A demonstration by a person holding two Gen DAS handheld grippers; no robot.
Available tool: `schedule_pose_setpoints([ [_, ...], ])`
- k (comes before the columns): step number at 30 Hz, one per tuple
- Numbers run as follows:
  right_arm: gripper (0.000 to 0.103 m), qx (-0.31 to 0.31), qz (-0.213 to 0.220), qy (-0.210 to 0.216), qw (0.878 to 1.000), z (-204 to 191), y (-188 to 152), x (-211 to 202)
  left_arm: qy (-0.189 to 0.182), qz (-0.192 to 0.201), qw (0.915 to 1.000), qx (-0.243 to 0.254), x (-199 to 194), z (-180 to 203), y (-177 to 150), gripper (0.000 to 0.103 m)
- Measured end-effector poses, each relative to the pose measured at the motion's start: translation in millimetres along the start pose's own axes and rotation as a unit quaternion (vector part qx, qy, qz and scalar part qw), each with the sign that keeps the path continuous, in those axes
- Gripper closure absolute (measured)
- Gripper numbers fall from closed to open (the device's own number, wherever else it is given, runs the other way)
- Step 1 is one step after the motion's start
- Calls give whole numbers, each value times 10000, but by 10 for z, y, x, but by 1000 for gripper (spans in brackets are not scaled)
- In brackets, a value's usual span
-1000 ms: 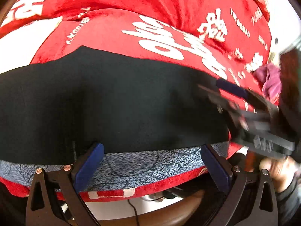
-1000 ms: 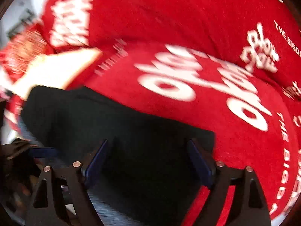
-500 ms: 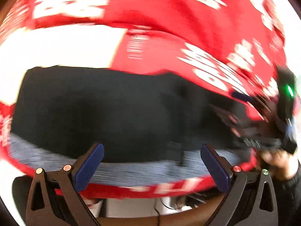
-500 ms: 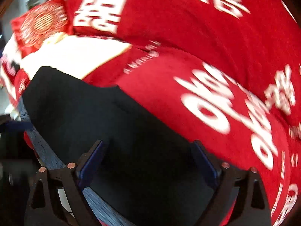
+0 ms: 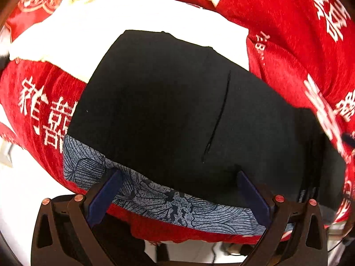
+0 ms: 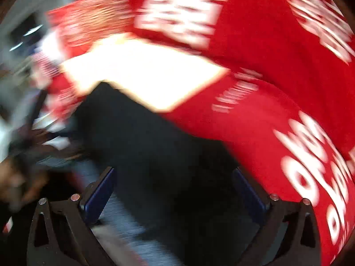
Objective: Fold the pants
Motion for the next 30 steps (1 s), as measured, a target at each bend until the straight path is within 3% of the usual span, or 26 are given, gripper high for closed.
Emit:
schedule_pose_setpoints([
  [1,0,-465,-196,88,9987,-177,-50,59,-79,11,10000,-51,-16,-29,5,0],
  [3,0,-1373,-565,-398,9881,-403,-216,328,-202,76,9996,-186,-86,-103,47,0],
  [6,0,-1872,-1592,-1033,9638,-348,-555,915,46,282,9993,-241,-222,-223,99,0],
  [7,0,-2424,-1278,-1012,9564,-449,-652,921,167,351,9989,-271,-257,-277,111,0],
  [9,0,-2435,-1536,-1001,9524,-507,-655,924,198,352,9983,-426,-236,-375,108,0],
  [11,0,-2251,-1613,-653,9587,-562,-510,844,170,70,9985,-518,-43,-443,60,0],
  [12,0,-2226,-1476,-469,9625,-631,-422,791,344,-25,9983,-469,46,-447,43,0],
  [16,0,-1943,-933,-103,9764,-694,75,590,406,158,9981,-433,28,-441,11,0],
  [18,0,-1844,-881,218,9787,-696,323,631,335,137,9982,-488,-7,-494,-9,0],
  [24,0,-2185,-1222,828,9646,-723,793,1077,-381,507,9956,-695,-319,-751,-189,0],
  [28,1,-2191,-1798,1315,9499,-835,936,1466,-636,782,9904,-943,-460,-1014,-244,0],
  [30,7,-2104,-2086,1525,9429,-911,956,1683,-776,888,9877,-1023,-486,-1154,-320,0],
])
Point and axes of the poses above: each gripper's, at about its wrist camera, not at the fingertips, and x roughly the way its jaws point, z to its right, y to its top, the point moved 2 cm from there along x, roughly the way its jaws point, and after that the axes turned 15 degrees about x, right-handed, at the moved point
